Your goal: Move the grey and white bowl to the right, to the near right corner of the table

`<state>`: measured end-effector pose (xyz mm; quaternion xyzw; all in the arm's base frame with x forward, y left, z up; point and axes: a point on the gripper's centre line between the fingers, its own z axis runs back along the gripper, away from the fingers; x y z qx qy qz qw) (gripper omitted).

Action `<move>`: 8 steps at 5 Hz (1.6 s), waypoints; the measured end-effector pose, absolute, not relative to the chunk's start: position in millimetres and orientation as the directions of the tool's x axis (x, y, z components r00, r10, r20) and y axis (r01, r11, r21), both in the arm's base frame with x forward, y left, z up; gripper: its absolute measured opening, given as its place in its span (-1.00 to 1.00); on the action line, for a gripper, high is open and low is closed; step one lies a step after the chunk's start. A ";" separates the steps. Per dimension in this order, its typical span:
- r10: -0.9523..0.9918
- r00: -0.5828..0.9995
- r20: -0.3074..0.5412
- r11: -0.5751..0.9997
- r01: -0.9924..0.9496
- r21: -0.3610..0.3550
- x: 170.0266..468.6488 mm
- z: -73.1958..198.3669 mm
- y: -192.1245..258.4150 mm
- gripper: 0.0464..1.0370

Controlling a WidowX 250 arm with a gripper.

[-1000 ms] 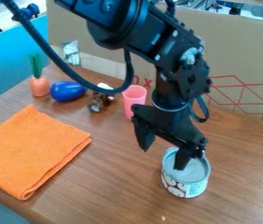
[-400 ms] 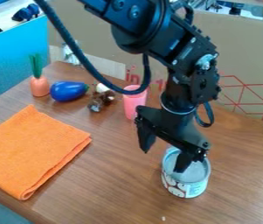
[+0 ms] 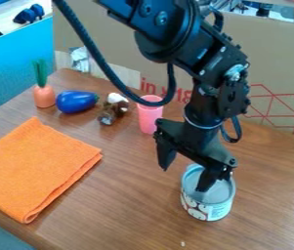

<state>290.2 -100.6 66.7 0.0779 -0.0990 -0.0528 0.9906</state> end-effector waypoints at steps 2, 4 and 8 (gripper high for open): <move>-0.117 0.982 0.146 0.978 0.089 0.188 284.5 54.2 -110.4 0.93; -0.163 0.979 0.126 0.982 0.148 0.116 272.5 47.4 -155.3 0.93; -0.237 0.963 0.132 0.970 0.242 -0.023 249.4 45.5 -225.0 0.93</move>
